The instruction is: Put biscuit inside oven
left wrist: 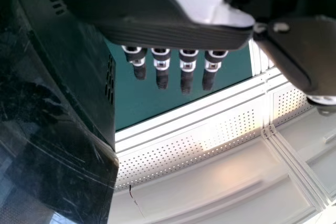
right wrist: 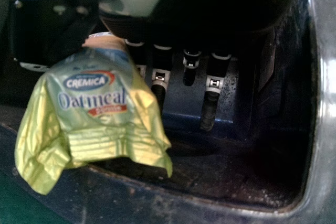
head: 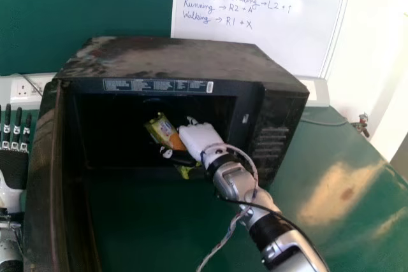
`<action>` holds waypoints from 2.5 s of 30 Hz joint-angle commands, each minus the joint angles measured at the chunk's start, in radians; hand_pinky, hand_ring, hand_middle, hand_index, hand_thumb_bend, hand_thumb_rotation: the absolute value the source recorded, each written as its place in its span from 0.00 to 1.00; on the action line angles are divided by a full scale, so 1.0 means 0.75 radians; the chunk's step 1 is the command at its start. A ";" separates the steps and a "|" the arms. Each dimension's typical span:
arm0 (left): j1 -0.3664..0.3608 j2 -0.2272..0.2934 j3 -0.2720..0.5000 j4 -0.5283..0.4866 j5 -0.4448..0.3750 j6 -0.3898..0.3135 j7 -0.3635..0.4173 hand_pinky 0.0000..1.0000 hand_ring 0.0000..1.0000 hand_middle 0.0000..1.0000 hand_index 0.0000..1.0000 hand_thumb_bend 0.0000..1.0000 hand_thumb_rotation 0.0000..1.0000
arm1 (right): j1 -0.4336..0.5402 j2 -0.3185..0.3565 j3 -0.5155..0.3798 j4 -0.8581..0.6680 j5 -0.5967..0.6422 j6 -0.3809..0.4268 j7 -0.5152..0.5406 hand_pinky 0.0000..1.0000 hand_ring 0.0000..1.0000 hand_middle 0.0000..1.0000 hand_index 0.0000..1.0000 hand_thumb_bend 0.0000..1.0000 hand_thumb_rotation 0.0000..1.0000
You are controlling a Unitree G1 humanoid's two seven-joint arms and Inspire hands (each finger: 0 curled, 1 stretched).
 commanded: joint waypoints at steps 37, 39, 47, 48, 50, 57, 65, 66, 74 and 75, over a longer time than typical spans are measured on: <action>0.068 -0.055 -0.001 0.072 0.011 -0.008 -0.014 0.00 0.00 0.48 0.49 0.51 0.00 | -0.246 0.144 0.098 0.483 0.084 -0.053 -0.319 0.57 0.42 0.52 0.53 0.51 0.00; 0.067 -0.056 -0.001 0.072 0.008 -0.005 -0.016 0.00 0.00 0.48 0.49 0.51 0.00 | -0.251 0.149 0.103 0.492 0.085 -0.056 -0.335 0.58 0.43 0.51 0.53 0.51 0.00; 0.069 -0.053 -0.001 0.074 0.008 0.010 -0.009 0.00 0.00 0.48 0.49 0.51 0.00 | -0.278 0.163 0.111 0.488 0.096 -0.066 -0.335 0.53 0.42 0.50 0.55 0.51 0.00; 0.069 -0.056 -0.001 0.070 0.009 0.008 -0.003 0.00 0.00 0.48 0.49 0.51 0.00 | -0.281 0.163 0.109 0.485 0.099 -0.069 -0.334 0.53 0.42 0.50 0.55 0.51 0.00; 0.071 -0.063 -0.002 0.056 0.014 -0.002 0.009 0.00 0.00 0.48 0.49 0.51 0.00 | -0.285 0.163 0.107 0.477 0.101 -0.072 -0.338 0.54 0.42 0.50 0.55 0.51 0.00; 0.069 -0.062 -0.003 0.060 0.017 -0.013 0.009 0.00 0.00 0.48 0.49 0.51 0.00 | -0.294 0.174 0.107 0.448 0.106 -0.096 -0.342 0.52 0.44 0.50 0.53 0.51 0.00; 0.073 -0.070 -0.003 0.045 0.007 0.000 0.011 0.00 0.00 0.48 0.49 0.51 0.00 | -0.298 0.210 0.113 0.434 0.106 -0.105 -0.339 0.49 0.42 0.50 0.55 0.51 0.00; 0.074 -0.070 -0.003 0.045 0.005 0.005 0.012 0.00 0.00 0.48 0.49 0.51 0.00 | -0.299 0.213 0.114 0.435 0.105 -0.106 -0.341 0.49 0.42 0.50 0.55 0.51 0.00; 0.080 -0.071 -0.007 0.039 0.009 0.000 0.015 0.00 0.00 0.48 0.49 0.51 0.00 | -0.319 0.241 0.111 0.464 0.112 -0.103 -0.324 0.49 0.42 0.49 0.54 0.51 0.00; 0.081 -0.071 -0.007 0.038 0.007 0.002 0.010 0.00 0.00 0.48 0.49 0.51 0.00 | -0.322 0.244 0.110 0.471 0.114 -0.104 -0.326 0.49 0.42 0.49 0.54 0.51 0.00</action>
